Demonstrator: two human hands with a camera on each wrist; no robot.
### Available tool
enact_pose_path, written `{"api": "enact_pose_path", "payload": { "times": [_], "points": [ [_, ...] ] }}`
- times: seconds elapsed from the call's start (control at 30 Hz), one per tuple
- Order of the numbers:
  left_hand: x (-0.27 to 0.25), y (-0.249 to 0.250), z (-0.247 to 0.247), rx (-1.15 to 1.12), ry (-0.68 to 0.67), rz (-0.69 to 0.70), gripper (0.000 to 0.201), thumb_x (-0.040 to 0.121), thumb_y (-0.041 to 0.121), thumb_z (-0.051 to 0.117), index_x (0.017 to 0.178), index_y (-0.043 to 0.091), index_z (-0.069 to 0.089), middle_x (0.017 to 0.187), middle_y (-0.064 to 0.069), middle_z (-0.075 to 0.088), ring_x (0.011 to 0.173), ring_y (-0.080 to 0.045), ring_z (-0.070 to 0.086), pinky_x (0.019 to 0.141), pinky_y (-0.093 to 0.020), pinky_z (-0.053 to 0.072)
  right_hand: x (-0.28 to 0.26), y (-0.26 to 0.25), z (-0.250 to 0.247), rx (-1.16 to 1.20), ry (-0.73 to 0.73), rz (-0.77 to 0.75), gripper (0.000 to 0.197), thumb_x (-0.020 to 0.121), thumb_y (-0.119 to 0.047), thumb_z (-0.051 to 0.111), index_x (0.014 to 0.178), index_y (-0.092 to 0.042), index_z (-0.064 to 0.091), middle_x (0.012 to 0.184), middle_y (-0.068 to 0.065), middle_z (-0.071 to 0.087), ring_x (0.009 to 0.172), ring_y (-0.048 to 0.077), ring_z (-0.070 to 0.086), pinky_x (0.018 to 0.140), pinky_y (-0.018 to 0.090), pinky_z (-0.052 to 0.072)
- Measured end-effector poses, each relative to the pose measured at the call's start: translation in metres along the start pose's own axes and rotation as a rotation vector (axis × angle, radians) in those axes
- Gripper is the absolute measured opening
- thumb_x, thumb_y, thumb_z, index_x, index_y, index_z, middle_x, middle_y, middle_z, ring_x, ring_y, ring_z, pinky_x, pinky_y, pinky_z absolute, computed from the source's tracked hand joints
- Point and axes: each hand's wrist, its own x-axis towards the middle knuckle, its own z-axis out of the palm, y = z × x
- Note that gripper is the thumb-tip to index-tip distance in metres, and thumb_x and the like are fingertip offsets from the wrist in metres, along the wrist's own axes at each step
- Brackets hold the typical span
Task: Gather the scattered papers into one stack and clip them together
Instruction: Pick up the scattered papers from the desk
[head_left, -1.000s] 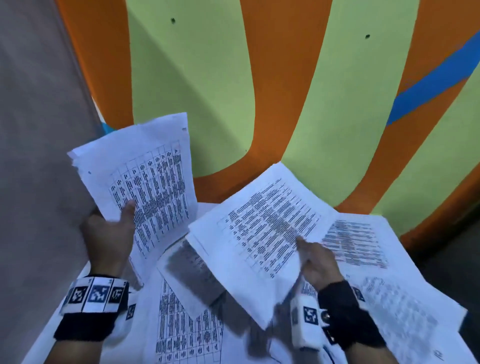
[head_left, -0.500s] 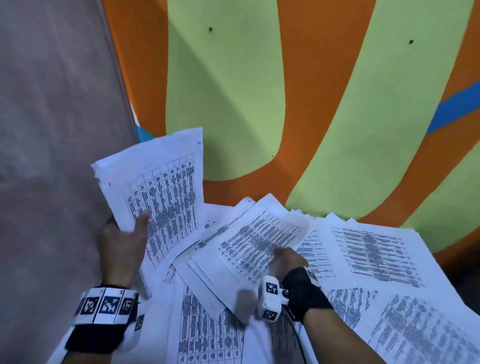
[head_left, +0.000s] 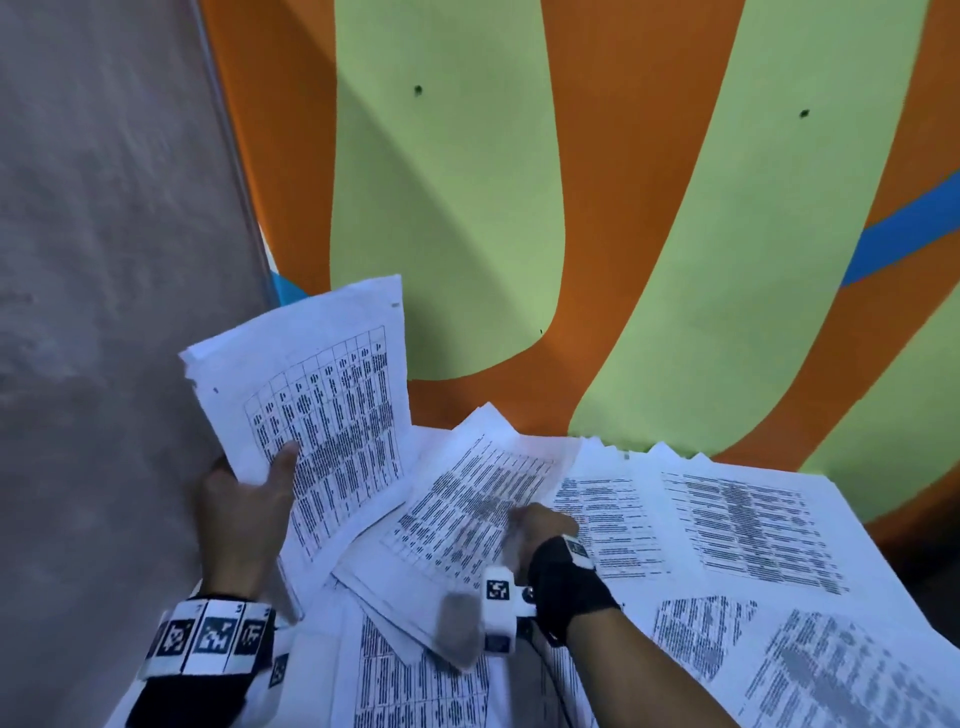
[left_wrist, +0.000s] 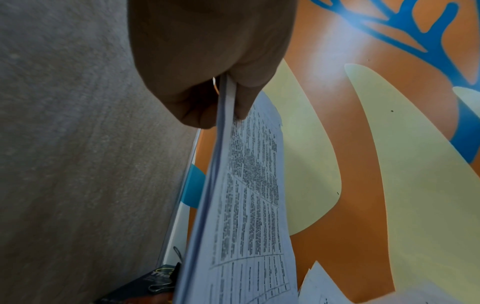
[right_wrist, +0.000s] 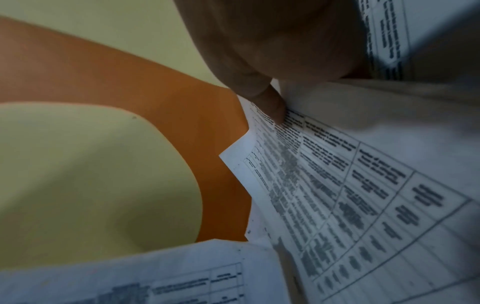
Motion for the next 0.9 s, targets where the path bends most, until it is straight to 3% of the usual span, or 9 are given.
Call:
{"api": "enact_pose_path", "payload": {
  "times": [0.1, 0.23, 0.43, 0.53, 0.63, 0.73, 0.77, 0.8, 0.9],
  "points": [
    [0.007, -0.011, -0.008, 0.001, 0.010, -0.032, 0.031, 0.087, 0.022, 0.070, 0.106, -0.001, 0.068, 0.105, -0.014, 0.070, 0.097, -0.023, 0.065, 0.082, -0.031, 0.044, 0.007, 0.006, 0.002, -0.017, 0.082, -0.129, 0.020, 0.077, -0.015, 0.070, 0.093, -0.007, 0.060, 0.085, 0.007, 0.066, 0.067, 0.017, 0.059, 0.041, 0.008, 0.046],
    [0.011, -0.009, -0.011, -0.011, 0.043, -0.015, 0.029, 0.087, 0.017, 0.070, 0.109, -0.001, 0.067, 0.100, -0.003, 0.062, 0.096, -0.016, 0.059, 0.083, -0.031, 0.042, -0.030, -0.029, -0.024, -0.056, 0.129, -0.476, 0.043, 0.066, 0.002, 0.075, 0.106, -0.008, 0.064, 0.091, 0.015, 0.072, 0.079, 0.030, 0.069, 0.072, 0.043, 0.059],
    [0.011, -0.002, 0.017, -0.037, -0.012, -0.012, 0.037, 0.085, 0.014, 0.072, 0.074, -0.019, 0.059, 0.072, -0.028, 0.069, 0.064, -0.020, 0.067, 0.048, -0.019, 0.035, -0.123, -0.121, -0.109, -0.173, -0.189, -0.907, 0.018, 0.081, -0.005, 0.071, 0.097, -0.013, 0.074, 0.089, -0.001, 0.077, 0.075, 0.009, 0.066, 0.070, 0.026, 0.054],
    [0.003, 0.015, 0.040, -0.093, -0.105, 0.019, 0.035, 0.083, 0.010, 0.073, 0.056, 0.008, 0.050, 0.045, 0.003, 0.057, 0.039, 0.006, 0.046, 0.048, -0.017, 0.038, -0.140, -0.144, -0.130, -0.053, -0.279, -0.856, 0.015, 0.087, 0.001, 0.060, 0.090, -0.011, 0.069, 0.070, -0.008, 0.073, 0.062, 0.002, 0.063, 0.057, 0.015, 0.051],
    [-0.004, 0.025, 0.057, -0.184, -0.277, 0.042, 0.015, 0.082, 0.012, 0.074, 0.092, 0.012, 0.063, 0.087, 0.003, 0.067, 0.076, 0.004, 0.060, 0.076, -0.026, 0.046, -0.126, -0.143, -0.138, 0.108, -0.339, -0.703, 0.007, 0.084, -0.005, 0.062, 0.083, -0.011, 0.065, 0.066, -0.009, 0.069, 0.064, 0.004, 0.060, 0.064, 0.016, 0.049],
    [-0.013, 0.034, 0.070, -0.223, -0.498, 0.042, 0.017, 0.085, 0.012, 0.070, 0.098, 0.021, 0.065, 0.088, 0.016, 0.072, 0.081, 0.007, 0.065, 0.071, -0.014, 0.050, -0.100, -0.124, -0.141, 0.229, -0.325, -0.553, 0.033, 0.081, -0.014, 0.069, 0.109, -0.001, 0.059, 0.100, -0.002, 0.069, 0.089, 0.007, 0.058, 0.099, 0.026, 0.041],
    [-0.017, 0.037, 0.073, -0.211, -0.574, 0.031, 0.010, 0.086, 0.015, 0.069, 0.093, 0.021, 0.066, 0.079, 0.016, 0.074, 0.077, 0.006, 0.067, 0.067, -0.013, 0.051, -0.091, -0.115, -0.142, 0.265, -0.324, -0.515, 0.072, 0.084, -0.015, 0.070, 0.132, 0.016, 0.025, 0.120, 0.007, 0.061, 0.100, 0.009, 0.054, 0.110, 0.032, 0.033],
    [-0.022, 0.038, 0.076, -0.211, -0.644, 0.013, 0.002, 0.087, 0.021, 0.068, 0.089, 0.020, 0.067, 0.077, 0.014, 0.075, 0.078, -0.001, 0.070, 0.067, -0.015, 0.053, -0.082, -0.107, -0.143, 0.271, -0.327, -0.502, 0.074, 0.086, -0.018, 0.069, 0.115, -0.006, 0.002, 0.136, 0.012, 0.048, 0.109, 0.007, 0.046, 0.116, 0.037, 0.023],
    [-0.036, 0.038, 0.083, -0.281, -0.796, -0.121, 0.053, 0.071, 0.057, 0.074, 0.105, 0.016, 0.071, 0.096, 0.005, 0.077, 0.097, -0.021, 0.072, 0.068, -0.025, 0.058, -0.068, -0.087, -0.147, 0.196, -0.339, -0.429, 0.046, 0.092, -0.017, 0.062, 0.125, 0.011, 0.045, 0.137, 0.000, 0.051, 0.126, 0.016, 0.050, 0.114, 0.033, 0.022]
  ]
}}
